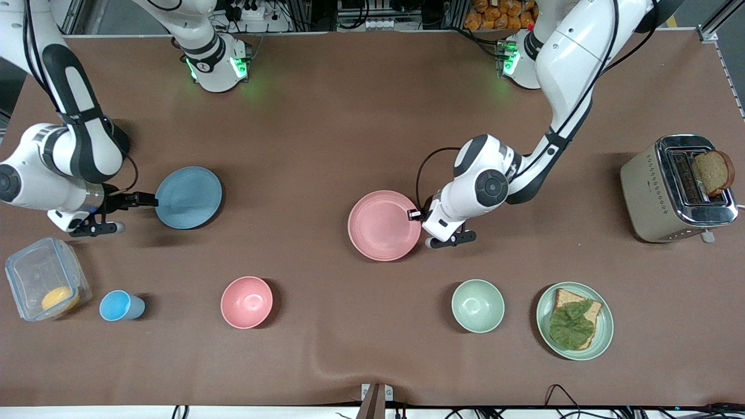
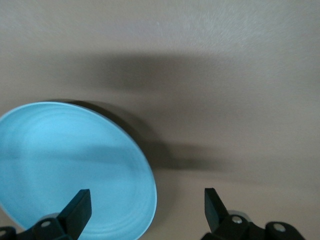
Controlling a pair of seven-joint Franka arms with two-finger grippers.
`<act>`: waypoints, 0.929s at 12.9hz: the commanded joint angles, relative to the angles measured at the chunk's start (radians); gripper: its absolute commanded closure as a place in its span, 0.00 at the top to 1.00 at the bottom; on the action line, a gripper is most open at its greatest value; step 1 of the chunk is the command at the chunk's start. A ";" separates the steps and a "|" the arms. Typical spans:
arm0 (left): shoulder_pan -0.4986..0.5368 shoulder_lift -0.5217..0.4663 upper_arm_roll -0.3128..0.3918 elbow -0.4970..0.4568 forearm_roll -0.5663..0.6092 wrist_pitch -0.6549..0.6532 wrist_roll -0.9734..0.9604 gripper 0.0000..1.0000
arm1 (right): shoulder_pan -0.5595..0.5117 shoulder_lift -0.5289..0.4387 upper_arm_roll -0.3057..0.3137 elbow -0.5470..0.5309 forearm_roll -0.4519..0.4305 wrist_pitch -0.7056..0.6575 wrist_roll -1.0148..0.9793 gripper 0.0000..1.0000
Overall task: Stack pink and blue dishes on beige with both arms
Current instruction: 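Lower the pink plate onto the beige plate while the right gripper grasps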
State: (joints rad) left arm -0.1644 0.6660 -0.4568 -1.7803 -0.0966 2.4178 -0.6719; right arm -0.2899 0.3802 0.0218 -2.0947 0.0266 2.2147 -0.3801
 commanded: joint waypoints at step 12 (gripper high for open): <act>-0.023 0.026 0.010 0.018 0.031 0.027 -0.032 0.10 | -0.025 0.086 0.018 0.034 0.068 -0.030 -0.049 0.00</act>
State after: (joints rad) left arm -0.1748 0.6834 -0.4544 -1.7797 -0.0930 2.4349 -0.6720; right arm -0.2954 0.4575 0.0238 -2.0896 0.0694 2.2198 -0.4088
